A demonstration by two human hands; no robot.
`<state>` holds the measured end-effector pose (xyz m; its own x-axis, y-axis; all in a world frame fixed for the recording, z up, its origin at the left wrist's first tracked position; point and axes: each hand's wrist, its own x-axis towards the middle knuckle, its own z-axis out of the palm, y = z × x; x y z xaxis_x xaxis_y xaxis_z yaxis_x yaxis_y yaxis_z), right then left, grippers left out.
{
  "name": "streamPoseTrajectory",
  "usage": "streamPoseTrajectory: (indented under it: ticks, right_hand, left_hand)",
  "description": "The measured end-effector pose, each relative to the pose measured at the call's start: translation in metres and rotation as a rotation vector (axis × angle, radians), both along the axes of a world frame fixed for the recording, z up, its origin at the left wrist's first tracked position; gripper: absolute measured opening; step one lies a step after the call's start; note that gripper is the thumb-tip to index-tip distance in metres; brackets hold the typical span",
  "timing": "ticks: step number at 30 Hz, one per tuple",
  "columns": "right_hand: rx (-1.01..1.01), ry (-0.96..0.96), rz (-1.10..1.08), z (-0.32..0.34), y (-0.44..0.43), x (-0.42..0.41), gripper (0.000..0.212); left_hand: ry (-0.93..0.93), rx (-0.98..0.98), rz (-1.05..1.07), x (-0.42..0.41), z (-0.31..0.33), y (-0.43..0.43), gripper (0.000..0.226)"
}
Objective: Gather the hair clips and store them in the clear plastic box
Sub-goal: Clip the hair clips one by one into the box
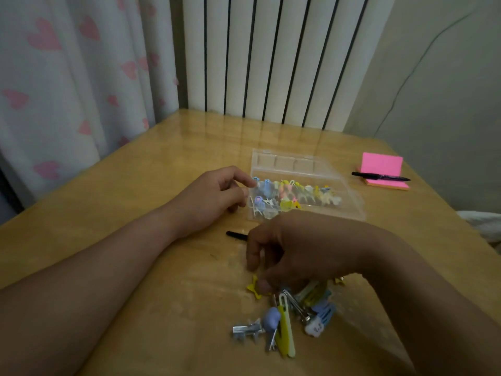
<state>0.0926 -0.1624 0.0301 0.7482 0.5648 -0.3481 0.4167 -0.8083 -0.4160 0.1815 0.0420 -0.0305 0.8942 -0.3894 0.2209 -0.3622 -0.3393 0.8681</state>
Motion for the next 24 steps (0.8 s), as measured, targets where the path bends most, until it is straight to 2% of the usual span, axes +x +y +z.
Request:
streamPoseTrajectory:
  ticks: [5, 7, 10, 13, 15, 17, 24]
  right_hand:
    - [0.02, 0.013, 0.067, -0.001, 0.001, 0.0, 0.008]
    - [0.109, -0.009, 0.048, 0.005, -0.001, -0.001, 0.004]
    - [0.399, -0.155, -0.187, 0.015, -0.016, 0.005, 0.005]
    - [0.512, -0.436, -0.534, 0.012, -0.047, 0.023, 0.006]
    - [0.441, -0.56, -0.679, 0.0, -0.066, 0.035, 0.008]
    - [0.338, -0.6, -0.744, -0.013, -0.078, 0.044, 0.007]
    - [0.188, -0.653, -0.711, -0.036, -0.077, 0.056, 0.004]
  left_hand:
    - [-0.002, -0.004, -0.007, 0.001, -0.001, 0.0, 0.021]
    - [0.0, -0.009, -0.007, 0.0, -0.001, 0.0, 0.021]
    - [0.007, -0.002, -0.009, 0.001, 0.0, 0.0, 0.021]
    - [0.012, -0.012, -0.005, 0.002, -0.001, 0.0, 0.022]
    - [0.014, -0.013, -0.008, 0.002, -0.001, 0.0, 0.022]
    - [0.015, -0.017, -0.014, 0.001, -0.001, 0.0, 0.021]
    - [0.017, -0.02, -0.017, 0.002, -0.002, 0.001, 0.023]
